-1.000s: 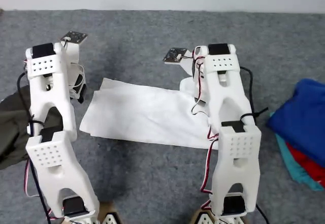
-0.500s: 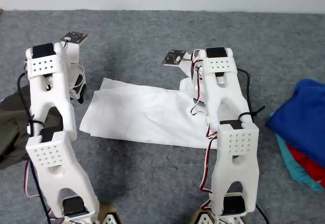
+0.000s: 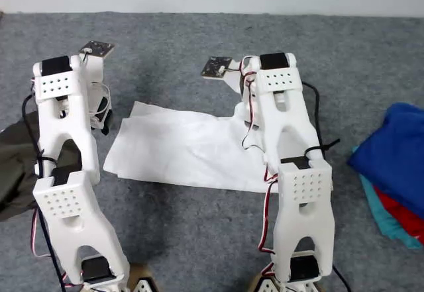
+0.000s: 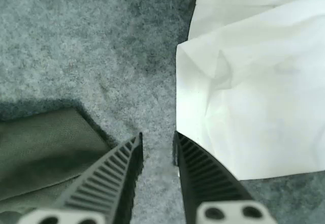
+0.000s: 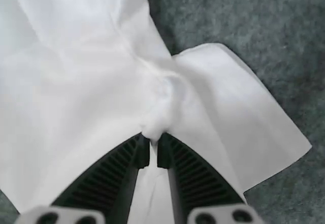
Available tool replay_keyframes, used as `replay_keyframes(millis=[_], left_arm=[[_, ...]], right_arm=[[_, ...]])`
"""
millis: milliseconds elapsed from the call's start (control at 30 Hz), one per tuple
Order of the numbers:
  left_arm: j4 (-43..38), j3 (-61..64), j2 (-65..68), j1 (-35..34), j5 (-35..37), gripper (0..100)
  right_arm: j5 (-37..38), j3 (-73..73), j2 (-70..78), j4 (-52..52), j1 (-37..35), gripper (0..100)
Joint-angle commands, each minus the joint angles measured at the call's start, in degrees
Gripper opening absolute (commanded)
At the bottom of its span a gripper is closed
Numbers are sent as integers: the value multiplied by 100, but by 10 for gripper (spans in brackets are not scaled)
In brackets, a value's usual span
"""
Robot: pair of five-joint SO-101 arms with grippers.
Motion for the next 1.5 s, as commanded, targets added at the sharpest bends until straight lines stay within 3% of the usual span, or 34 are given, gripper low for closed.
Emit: replay_keyframes(millis=[0,300,900,1200,1467], left_arm=[[193,-13,-369,-9,53,100],[193,-13,-378,-26,53,100],[193,-13,-378,-35,35,100],[193,-13,-378,-35,35,100],[193,-13,-378,-35,35,100]], right_arm=[[44,-510,-268,233,-171,46],[35,-651,-312,1077,-382,46],[-211,132,-1033,690,-505,54],[97,273,-954,321,-338,379],[132,264,-189,145,-347,317]])
